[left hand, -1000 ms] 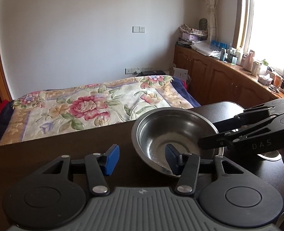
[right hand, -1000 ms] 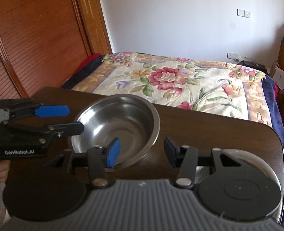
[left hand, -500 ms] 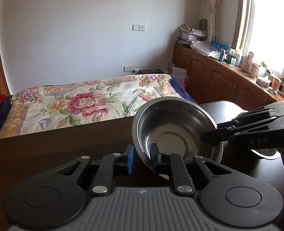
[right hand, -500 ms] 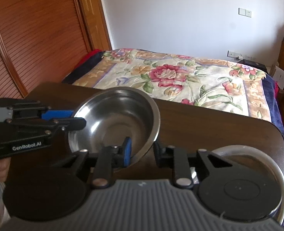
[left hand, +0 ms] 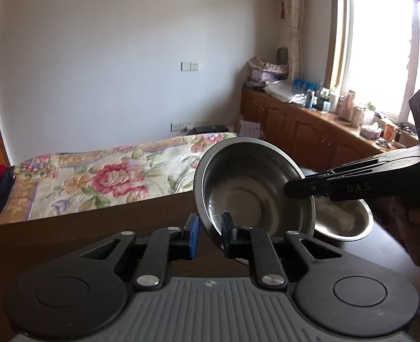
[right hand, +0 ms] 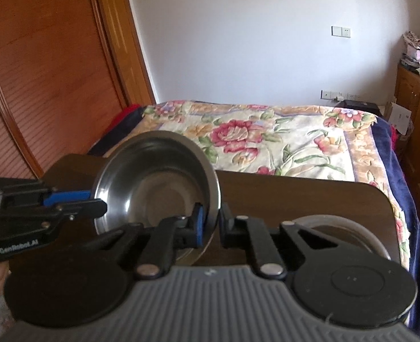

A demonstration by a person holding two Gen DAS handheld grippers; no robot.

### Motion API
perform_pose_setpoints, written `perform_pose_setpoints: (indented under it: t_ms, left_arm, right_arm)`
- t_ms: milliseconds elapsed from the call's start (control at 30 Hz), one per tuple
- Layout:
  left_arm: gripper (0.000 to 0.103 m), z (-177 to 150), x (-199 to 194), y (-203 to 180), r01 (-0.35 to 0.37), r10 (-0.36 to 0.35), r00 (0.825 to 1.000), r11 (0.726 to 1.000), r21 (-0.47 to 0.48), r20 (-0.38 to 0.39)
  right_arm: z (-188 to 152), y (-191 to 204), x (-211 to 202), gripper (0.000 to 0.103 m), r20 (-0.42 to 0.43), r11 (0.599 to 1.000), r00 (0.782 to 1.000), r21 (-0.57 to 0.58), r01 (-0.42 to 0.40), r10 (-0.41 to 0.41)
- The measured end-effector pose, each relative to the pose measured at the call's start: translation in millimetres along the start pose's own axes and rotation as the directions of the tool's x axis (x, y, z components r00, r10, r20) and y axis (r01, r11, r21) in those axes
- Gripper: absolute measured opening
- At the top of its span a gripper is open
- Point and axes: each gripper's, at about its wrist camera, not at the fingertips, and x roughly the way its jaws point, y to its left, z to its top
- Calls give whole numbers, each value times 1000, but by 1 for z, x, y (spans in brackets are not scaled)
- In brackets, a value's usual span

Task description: Organize plates and bowls

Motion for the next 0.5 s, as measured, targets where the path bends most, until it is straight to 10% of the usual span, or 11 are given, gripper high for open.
perform_pose_setpoints:
  t_ms: [500]
  left_arm:
    - [47, -13, -49, -42, 39, -42, 998, 998, 45, 48]
  right_arm:
    - [-21, 4, -67, 13, 83, 998, 995, -23, 58, -56]
